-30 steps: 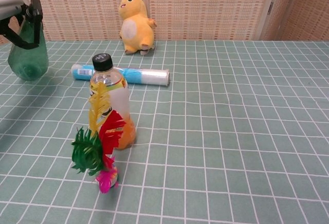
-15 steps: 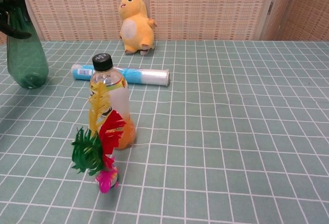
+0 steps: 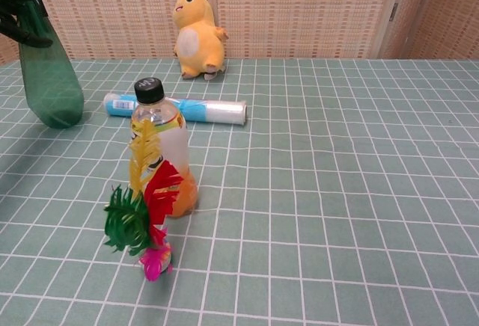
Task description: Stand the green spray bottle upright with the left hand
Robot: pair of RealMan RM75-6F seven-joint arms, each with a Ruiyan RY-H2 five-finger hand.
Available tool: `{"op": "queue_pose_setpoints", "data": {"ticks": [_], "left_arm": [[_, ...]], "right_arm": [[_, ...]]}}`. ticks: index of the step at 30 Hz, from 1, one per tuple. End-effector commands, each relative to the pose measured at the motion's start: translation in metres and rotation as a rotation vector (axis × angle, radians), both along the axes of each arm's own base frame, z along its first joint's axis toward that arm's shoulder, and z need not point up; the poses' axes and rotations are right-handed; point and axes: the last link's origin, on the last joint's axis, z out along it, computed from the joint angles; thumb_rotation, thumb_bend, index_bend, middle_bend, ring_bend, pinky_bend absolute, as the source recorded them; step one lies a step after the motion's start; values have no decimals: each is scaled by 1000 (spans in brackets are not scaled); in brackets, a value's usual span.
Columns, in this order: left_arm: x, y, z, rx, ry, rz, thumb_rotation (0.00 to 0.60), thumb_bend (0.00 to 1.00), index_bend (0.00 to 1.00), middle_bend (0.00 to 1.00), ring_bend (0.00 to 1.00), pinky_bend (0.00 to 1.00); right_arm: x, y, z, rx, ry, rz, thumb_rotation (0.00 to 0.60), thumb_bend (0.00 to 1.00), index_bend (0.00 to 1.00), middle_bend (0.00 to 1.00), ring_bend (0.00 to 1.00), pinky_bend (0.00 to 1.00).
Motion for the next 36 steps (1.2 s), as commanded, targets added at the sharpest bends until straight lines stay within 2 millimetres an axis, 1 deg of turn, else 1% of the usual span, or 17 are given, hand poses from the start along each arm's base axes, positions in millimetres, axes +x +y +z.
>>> {"op": "queue_pose_setpoints", "data": {"ticks": [1, 4, 6, 13, 21, 24, 25, 26, 27, 28, 31, 34, 36], "left_arm": [[6, 5, 6, 27, -70, 11, 600, 312, 444, 706, 378, 202], [10, 6, 9, 35, -128, 24, 600, 310, 444, 707, 378, 198], [10, 6, 8, 30, -135, 31, 600, 310, 444, 706, 379, 197], [-1, 7, 0, 9, -153, 78, 600, 311, 444, 705, 379, 187], [-10, 8, 1, -4, -109, 88, 600, 309, 436, 692, 378, 181], [-11, 7, 0, -30, -105, 89, 600, 297, 358, 610, 350, 162], [-10, 7, -1, -40, -109, 86, 600, 292, 315, 566, 332, 155], [-9, 7, 0, -43, -114, 84, 600, 284, 261, 508, 308, 147], [-9, 7, 0, -44, -121, 84, 600, 277, 226, 466, 290, 144], [-8, 7, 1, -41, -135, 83, 600, 267, 182, 401, 261, 137], [-4, 8, 4, -44, -151, 76, 600, 232, 97, 252, 199, 122], [-1, 8, 7, -42, -159, 68, 600, 206, 24, 184, 171, 112], [0, 8, 8, -42, -162, 66, 600, 197, 4, 165, 155, 109]], "right_arm": [[0, 0, 0, 1, 1, -1, 600, 0, 382, 266, 66, 80], [0, 0, 0, 1, 2, -2, 600, 0, 382, 266, 66, 80], [0, 0, 0, 0, 2, -1, 600, 0, 382, 266, 66, 80], [0, 1, 0, -2, 1, 1, 600, 0, 382, 267, 66, 80], [0, 1, 0, -3, 1, 0, 600, 0, 384, 270, 67, 80], [1, 0, 0, -3, 2, 0, 600, 0, 387, 272, 67, 80], [1, 0, 0, -3, 3, 0, 600, 0, 388, 272, 67, 80], [1, 0, 0, -3, 3, 0, 600, 0, 388, 272, 67, 80], [0, 1, 0, -2, 3, 0, 600, 0, 388, 272, 67, 80], [0, 1, 0, -2, 2, 0, 600, 0, 388, 272, 67, 80], [0, 1, 0, -2, 1, 0, 600, 0, 389, 272, 67, 80], [0, 1, 0, -2, 1, 1, 600, 0, 389, 272, 67, 80], [0, 1, 0, -2, 1, 1, 600, 0, 389, 272, 67, 80]]}}
